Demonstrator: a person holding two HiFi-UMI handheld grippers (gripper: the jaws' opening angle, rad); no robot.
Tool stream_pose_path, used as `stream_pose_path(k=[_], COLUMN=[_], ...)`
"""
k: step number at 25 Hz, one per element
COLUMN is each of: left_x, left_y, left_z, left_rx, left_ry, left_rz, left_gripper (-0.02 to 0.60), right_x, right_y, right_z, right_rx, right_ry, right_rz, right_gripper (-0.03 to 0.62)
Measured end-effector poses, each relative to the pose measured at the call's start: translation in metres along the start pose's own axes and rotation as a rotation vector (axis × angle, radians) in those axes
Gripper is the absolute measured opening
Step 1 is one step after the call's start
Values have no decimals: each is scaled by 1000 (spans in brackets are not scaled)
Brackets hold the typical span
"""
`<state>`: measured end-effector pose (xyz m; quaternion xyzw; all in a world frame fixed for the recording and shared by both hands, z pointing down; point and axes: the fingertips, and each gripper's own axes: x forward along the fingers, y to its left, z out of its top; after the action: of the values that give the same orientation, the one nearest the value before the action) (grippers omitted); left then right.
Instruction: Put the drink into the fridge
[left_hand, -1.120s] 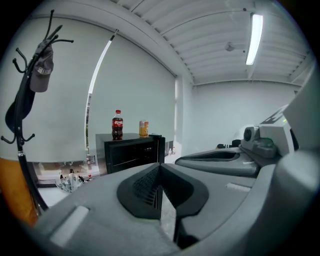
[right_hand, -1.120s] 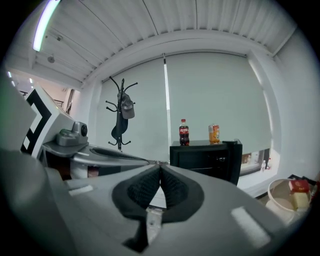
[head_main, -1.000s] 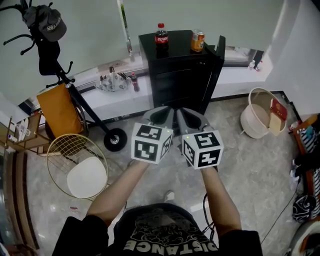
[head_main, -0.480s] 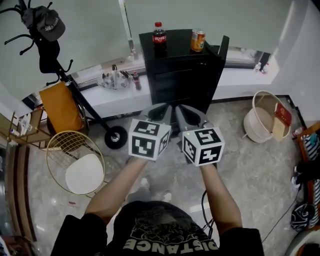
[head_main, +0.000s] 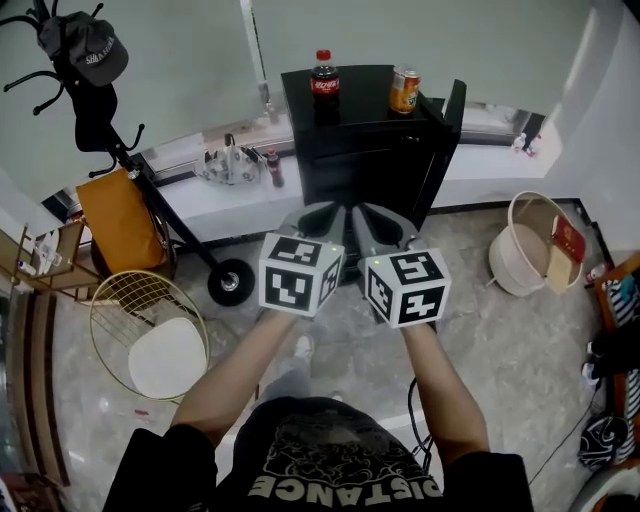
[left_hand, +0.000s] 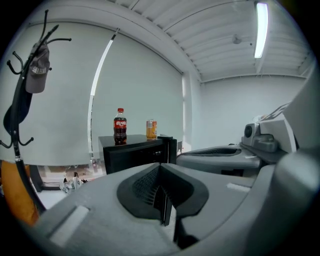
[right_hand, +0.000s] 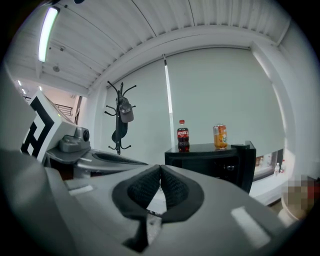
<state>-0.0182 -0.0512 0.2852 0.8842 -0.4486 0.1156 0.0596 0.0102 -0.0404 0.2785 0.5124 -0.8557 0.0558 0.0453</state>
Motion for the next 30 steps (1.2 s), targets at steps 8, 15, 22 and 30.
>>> stream_pose_path(k=[8, 15, 22, 30], left_x=[35, 65, 96, 126], left_y=[52, 108, 156, 193], left_z=[15, 32, 52, 67], left_rx=[-6, -13, -19, -16], left_ry=[-11, -23, -36, -38], left_rz=[-6, -17, -56, -91], left_gripper=[5, 5, 5, 5], right_x=[59, 119, 173, 220], right_y=[-10, -21, -36, -59], right_z=[13, 32, 56, 80], right_rx=[-10, 3, 16, 10], right_ry=[5, -9, -20, -17], right_rz=[-6, -49, -104, -153], right_gripper=[2, 3, 27, 130])
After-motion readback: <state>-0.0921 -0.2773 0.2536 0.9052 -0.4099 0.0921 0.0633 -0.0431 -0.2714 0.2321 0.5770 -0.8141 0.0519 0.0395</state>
